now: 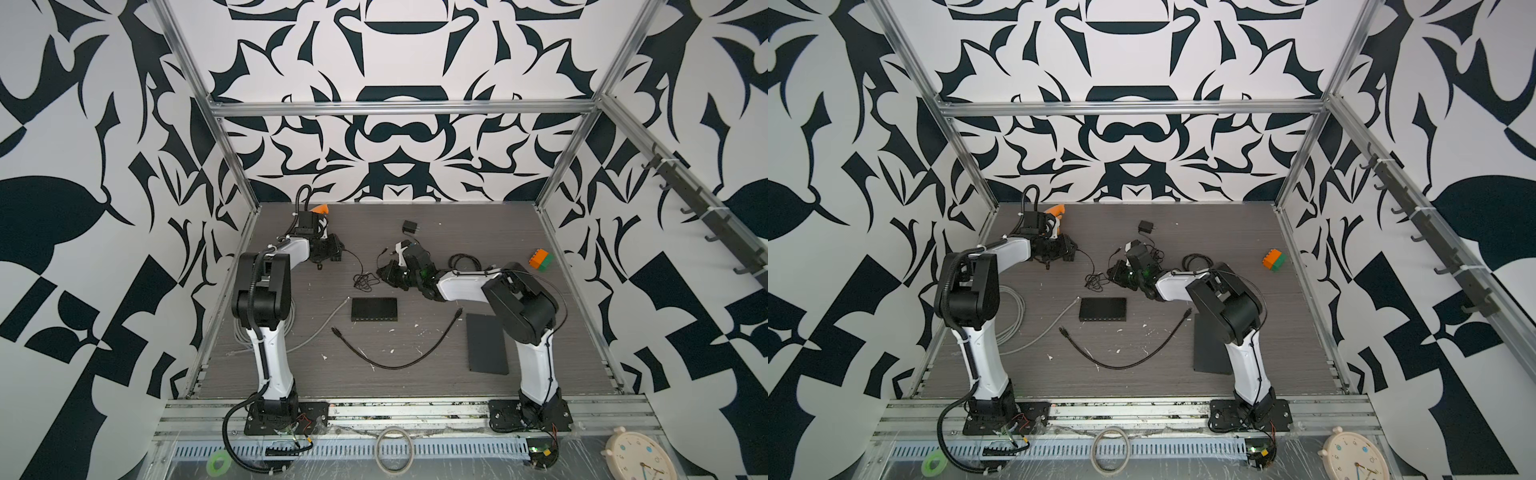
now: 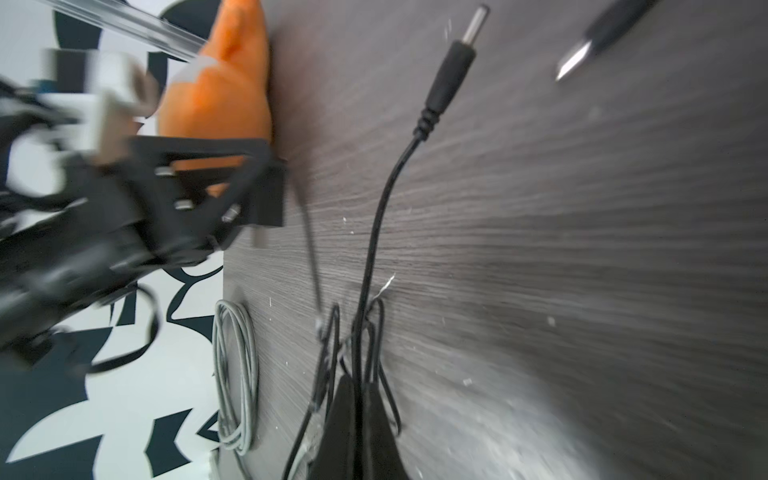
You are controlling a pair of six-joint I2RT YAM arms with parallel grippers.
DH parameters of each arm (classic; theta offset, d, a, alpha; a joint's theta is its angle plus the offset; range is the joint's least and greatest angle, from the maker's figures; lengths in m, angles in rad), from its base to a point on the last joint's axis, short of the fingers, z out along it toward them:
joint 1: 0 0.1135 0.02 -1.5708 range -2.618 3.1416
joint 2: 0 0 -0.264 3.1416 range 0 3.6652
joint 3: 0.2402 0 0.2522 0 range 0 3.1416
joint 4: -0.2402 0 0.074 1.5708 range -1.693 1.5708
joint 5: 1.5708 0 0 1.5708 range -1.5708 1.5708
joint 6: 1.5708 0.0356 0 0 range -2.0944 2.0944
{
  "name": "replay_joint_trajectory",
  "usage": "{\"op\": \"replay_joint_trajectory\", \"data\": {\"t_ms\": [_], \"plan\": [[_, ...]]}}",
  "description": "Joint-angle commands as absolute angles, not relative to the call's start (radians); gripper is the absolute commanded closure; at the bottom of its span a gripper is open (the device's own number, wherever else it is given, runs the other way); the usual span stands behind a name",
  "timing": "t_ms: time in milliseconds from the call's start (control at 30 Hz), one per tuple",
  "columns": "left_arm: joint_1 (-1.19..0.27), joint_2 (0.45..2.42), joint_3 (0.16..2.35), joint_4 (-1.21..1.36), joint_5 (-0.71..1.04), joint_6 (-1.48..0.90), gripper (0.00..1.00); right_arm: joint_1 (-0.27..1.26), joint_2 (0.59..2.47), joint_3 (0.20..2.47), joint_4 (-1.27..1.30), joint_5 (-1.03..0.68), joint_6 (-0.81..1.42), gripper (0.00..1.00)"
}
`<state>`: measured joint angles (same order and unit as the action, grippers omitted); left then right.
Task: Insert the plug into the switch port
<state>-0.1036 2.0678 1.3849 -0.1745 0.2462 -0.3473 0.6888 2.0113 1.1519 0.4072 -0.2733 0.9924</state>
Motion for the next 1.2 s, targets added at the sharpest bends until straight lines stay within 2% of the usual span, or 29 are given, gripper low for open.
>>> {"op": "replay_joint_trajectory", "data": {"t_ms": [0, 167, 233, 367, 467, 633, 767, 1033, 1167], "plan": [[-0.134, 2.118, 1.449, -0.242, 0.201, -0.339, 0.66, 0.712, 1.923, 1.124, 0.391, -0.200, 0.857, 1.00], [-0.179, 2.161, 1.504, -0.262, 0.216, -0.327, 0.59, 0.724, 1.867, 1.094, 0.333, -0.165, 0.707, 1.00], [-0.189, 2.171, 1.532, -0.295, 0.239, -0.324, 0.53, 0.724, 1.841, 1.086, 0.290, -0.157, 0.622, 1.00], [-0.177, 2.112, 1.519, -0.295, 0.340, -0.365, 0.40, 0.721, 1.791, 1.069, 0.198, -0.178, 0.445, 1.00], [-0.172, 2.065, 1.543, -0.328, 0.389, -0.365, 0.36, 0.698, 1.769, 1.043, 0.173, -0.212, 0.353, 1.00], [-0.173, 2.029, 1.555, -0.330, 0.556, -0.387, 0.39, 0.664, 1.785, 1.048, 0.187, -0.310, 0.250, 1.00], [-0.208, 2.008, 1.526, -0.285, 0.705, -0.406, 0.43, 0.663, 1.802, 1.081, 0.152, -0.316, 0.186, 1.00], [-0.263, 2.047, 1.540, -0.332, 0.742, -0.381, 0.52, 0.662, 1.827, 1.106, 0.122, -0.310, 0.150, 1.00], [-0.275, 2.065, 1.576, -0.417, 0.647, -0.332, 0.54, 0.662, 1.825, 1.094, 0.141, -0.303, 0.161, 1.00]]}}
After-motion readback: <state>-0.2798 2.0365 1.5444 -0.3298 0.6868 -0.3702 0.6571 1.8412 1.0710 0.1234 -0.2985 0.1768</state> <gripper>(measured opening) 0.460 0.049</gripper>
